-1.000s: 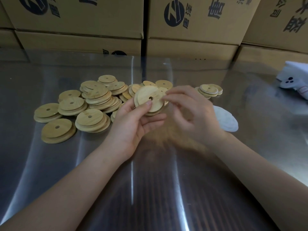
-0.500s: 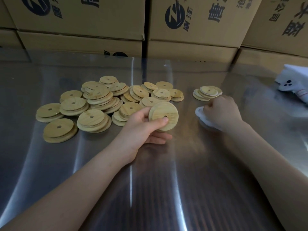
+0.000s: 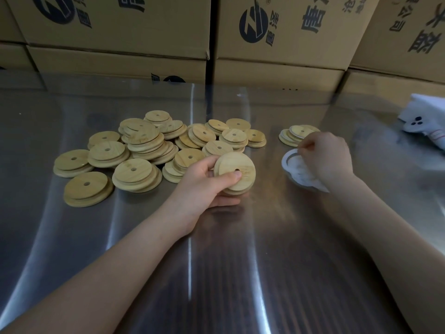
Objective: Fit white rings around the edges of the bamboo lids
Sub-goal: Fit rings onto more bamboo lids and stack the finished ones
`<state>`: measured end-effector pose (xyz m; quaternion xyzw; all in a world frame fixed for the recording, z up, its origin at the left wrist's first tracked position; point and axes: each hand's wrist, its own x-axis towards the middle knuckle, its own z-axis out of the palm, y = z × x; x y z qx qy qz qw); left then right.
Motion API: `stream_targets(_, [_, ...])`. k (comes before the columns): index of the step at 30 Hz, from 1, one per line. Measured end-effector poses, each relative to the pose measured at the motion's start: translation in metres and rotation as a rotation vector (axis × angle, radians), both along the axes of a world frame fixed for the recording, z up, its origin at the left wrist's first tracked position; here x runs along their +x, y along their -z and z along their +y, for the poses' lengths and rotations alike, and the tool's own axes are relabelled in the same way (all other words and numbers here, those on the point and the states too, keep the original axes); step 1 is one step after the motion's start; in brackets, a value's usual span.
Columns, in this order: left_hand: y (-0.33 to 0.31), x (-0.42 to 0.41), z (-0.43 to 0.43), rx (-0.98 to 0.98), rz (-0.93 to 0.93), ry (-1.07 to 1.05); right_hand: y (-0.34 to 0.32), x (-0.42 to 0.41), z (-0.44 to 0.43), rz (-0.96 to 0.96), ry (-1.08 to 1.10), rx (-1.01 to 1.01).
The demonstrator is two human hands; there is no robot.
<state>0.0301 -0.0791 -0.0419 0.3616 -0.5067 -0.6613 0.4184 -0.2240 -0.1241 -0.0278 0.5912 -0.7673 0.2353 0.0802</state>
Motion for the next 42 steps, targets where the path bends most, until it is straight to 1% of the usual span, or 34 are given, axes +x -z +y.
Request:
stream_targets(3, [0.0,0.001,0.0,0.017,0.013,-0.006,-0.003,0.0,0.003,-0.01,-0.007,-0.025])
stream_targets(7, [0.001,0.001,-0.001,0.004,0.004,0.0,-0.004,-0.003,0.004,0.041,-0.01,-0.029])
stream_targets(9, [0.002,0.001,-0.001,0.013,0.012,-0.006,-0.003,-0.003,0.004,0.009,-0.031,-0.05])
stream_targets(14, [0.002,0.001,-0.003,0.043,0.035,-0.016,-0.004,0.002,0.005,-0.249,-0.094,-0.154])
stream_targets(18, [0.001,0.001,-0.002,0.037,0.046,-0.021,-0.012,0.016,0.014,-0.431,-0.238,-0.224])
stream_targets(21, [0.001,0.002,-0.002,0.04,0.029,-0.006,-0.019,0.028,0.023,-0.611,-0.379,-0.2])
stream_targets(23, [0.002,0.002,-0.002,0.04,0.011,-0.001,-0.022,0.034,0.028,-0.659,-0.443,-0.172])
stream_targets(26, [0.003,0.001,-0.002,0.046,0.003,-0.008,-0.021,0.04,0.031,-0.596,-0.472,-0.167])
stream_targets(31, [0.005,0.0,-0.005,0.042,0.012,-0.046,-0.016,0.043,0.032,-0.326,-0.517,-0.232])
stream_targets(33, [0.006,-0.001,-0.005,0.034,0.023,-0.046,-0.016,0.044,0.034,-0.284,-0.553,-0.272])
stream_targets(35, [0.006,-0.001,-0.006,0.034,0.04,-0.057,-0.018,0.046,0.036,-0.364,-0.596,-0.279])
stream_targets(37, [0.006,-0.002,-0.005,0.04,0.05,-0.074,-0.021,0.05,0.038,-0.538,-0.672,-0.241])
stream_targets(40, [0.004,-0.002,-0.004,0.076,0.079,-0.077,-0.025,0.055,0.042,-0.755,-0.796,-0.14])
stream_targets(42, [0.001,-0.003,-0.003,0.121,0.109,-0.057,-0.026,0.057,0.044,-0.837,-0.858,-0.04])
